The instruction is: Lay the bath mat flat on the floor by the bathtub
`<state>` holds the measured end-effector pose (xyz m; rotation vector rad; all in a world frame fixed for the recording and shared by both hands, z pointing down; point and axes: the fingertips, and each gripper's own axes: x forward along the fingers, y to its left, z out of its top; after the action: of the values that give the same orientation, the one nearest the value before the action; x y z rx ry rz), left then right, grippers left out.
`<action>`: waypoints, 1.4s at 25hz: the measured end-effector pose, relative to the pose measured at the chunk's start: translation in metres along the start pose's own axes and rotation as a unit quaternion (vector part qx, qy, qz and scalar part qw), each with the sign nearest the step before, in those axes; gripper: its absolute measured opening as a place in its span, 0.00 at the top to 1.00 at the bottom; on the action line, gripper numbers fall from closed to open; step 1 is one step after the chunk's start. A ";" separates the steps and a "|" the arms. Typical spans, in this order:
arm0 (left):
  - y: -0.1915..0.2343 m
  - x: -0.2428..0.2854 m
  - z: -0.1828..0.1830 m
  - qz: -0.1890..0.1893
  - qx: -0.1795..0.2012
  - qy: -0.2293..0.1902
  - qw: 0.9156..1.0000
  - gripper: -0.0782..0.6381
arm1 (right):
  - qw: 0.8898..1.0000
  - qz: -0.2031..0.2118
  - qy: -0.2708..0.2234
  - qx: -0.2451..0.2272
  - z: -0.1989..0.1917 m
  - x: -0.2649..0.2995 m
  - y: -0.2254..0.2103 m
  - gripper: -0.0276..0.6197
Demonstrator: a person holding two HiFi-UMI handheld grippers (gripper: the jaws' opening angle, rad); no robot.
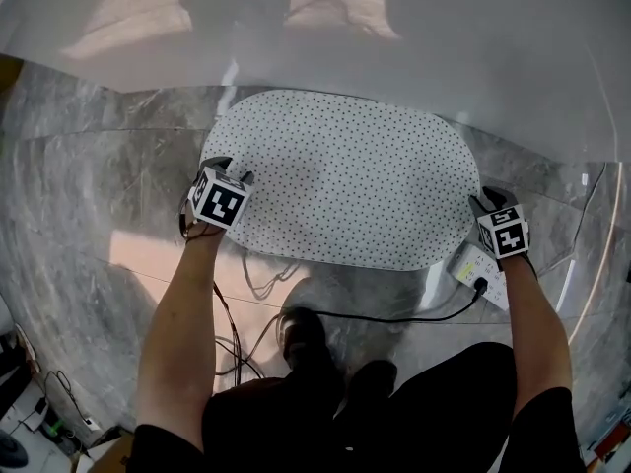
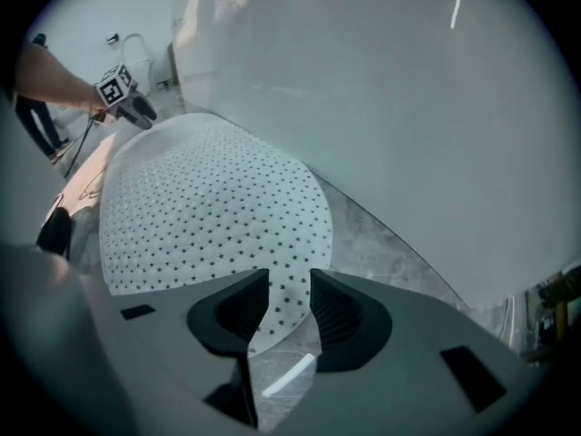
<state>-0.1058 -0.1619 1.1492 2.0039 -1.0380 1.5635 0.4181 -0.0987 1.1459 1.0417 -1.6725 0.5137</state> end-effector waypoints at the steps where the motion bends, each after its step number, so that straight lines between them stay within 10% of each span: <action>1: -0.011 0.002 0.001 -0.023 0.005 -0.001 1.000 0.59 | 1.000 0.013 -0.001 -0.018 0.003 0.001 0.011 0.71; 6: -0.055 0.014 -0.006 -0.116 0.030 0.013 0.993 0.59 | 0.994 0.079 0.000 -0.074 0.020 0.004 0.060 0.78; 29: -0.072 0.023 -0.018 -0.119 0.084 0.080 0.986 0.67 | 0.983 0.101 0.080 -0.130 0.013 0.020 0.100 0.90; 31: -0.066 0.009 -0.007 -0.100 0.073 0.064 0.990 0.85 | 0.990 0.089 0.045 -0.097 0.031 -0.001 0.092 0.91; 35: -0.064 -0.061 0.026 -0.115 -0.016 -0.032 0.993 0.87 | 0.994 0.090 -0.052 0.030 0.083 -0.082 0.085 0.93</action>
<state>-0.0465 -0.1199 1.0923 2.0805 -0.8155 1.3639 0.3076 -0.0853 1.0541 0.9805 -1.8648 0.6400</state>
